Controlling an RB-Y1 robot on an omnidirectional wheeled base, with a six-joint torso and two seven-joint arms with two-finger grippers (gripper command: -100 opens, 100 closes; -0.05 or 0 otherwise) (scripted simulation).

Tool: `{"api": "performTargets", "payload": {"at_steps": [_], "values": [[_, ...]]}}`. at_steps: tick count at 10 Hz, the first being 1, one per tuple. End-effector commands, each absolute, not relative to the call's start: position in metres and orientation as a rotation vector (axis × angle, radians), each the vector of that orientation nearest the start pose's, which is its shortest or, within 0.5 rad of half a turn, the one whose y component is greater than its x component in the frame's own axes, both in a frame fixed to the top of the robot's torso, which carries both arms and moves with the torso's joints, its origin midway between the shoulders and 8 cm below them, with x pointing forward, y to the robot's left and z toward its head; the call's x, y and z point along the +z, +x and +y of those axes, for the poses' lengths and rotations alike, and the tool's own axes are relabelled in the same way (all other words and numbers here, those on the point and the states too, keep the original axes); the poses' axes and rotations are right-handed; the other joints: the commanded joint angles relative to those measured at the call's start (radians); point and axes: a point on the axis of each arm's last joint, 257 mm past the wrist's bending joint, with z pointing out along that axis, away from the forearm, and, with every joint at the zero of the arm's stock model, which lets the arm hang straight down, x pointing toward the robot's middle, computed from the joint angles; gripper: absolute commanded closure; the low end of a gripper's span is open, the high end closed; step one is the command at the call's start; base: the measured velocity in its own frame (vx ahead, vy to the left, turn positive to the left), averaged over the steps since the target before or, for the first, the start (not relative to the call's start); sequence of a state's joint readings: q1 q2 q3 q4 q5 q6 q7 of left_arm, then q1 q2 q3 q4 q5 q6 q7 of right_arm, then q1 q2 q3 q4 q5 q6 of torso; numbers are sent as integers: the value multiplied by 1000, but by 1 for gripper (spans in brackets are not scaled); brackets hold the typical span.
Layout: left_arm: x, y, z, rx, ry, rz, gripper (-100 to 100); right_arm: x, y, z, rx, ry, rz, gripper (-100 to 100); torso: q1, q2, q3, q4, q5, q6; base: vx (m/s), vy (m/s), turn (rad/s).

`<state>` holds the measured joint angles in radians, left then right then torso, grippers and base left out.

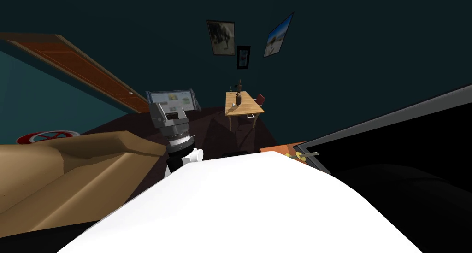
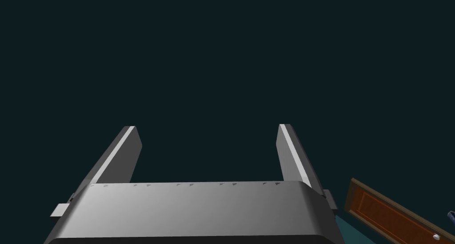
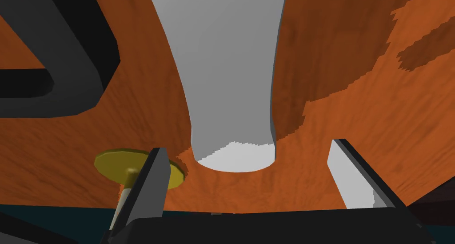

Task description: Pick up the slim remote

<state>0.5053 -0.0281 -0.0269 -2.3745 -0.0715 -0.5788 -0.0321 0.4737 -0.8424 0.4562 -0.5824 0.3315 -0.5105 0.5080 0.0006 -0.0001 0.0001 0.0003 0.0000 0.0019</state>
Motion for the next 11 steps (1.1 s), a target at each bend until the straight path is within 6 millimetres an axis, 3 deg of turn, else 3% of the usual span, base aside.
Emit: {"api": "performTargets", "payload": {"at_steps": [1, 2, 3, 4, 5, 7, 9, 10, 11], "values": [[77, 310, 258, -1284, -489, 519, 0, -559, -29, -575, -116, -55, 2838, -100, 0, 0, 0, 0, 0, 0, -14, -30, 112], [77, 310, 258, -1284, -489, 519, 0, -561, -38, -573, -116, -72, 2857, -100, -2, 1, 0, 0, 0, 0, -34, -73, 90], [77, 310, 258, -1284, -489, 519, 0, -560, -32, -573, -115, -55, 2843, -100, -5, 2, 1, 0, -1, 0, -17, -37, 13], [77, 310, 258, -1284, -489, 519, 0, -560, -33, -573, -116, -59, 2846, 0, -3, 1, 1, 0, -1, 0, -2, -6, -1], [77, 310, 258, -1284, -489, 519, 0, -570, -30, -565, -119, -46, 2846, -100, -1, 1, 0, 0, 0, 0, -18, -35, 66], [77, 310, 258, -1284, -489, 519, 0, -570, -30, -565, -119, -46, 2846, -100, -3, 1, 1, 0, -1, 0, -18, -29, 17], [77, 310, 258, -1284, -489, 519, 0, -583, -24, -551, -122, -29, 2848, -100, -3, 1, 0, 0, -1, 0, -20, -49, 68], [77, 310, 258, -1284, -489, 519, 0, -579, -25, -553, -117, -34, 2846, -100, -4, 1, 1, 0, -1, 0, -11, -28, 13], [77, 310, 258, -1284, -489, 519, 0, -580, -25, -553, -121, -33, 2847, 100, -3, 1, 0, 0, -1, 0, -2, -6, -1]]}}
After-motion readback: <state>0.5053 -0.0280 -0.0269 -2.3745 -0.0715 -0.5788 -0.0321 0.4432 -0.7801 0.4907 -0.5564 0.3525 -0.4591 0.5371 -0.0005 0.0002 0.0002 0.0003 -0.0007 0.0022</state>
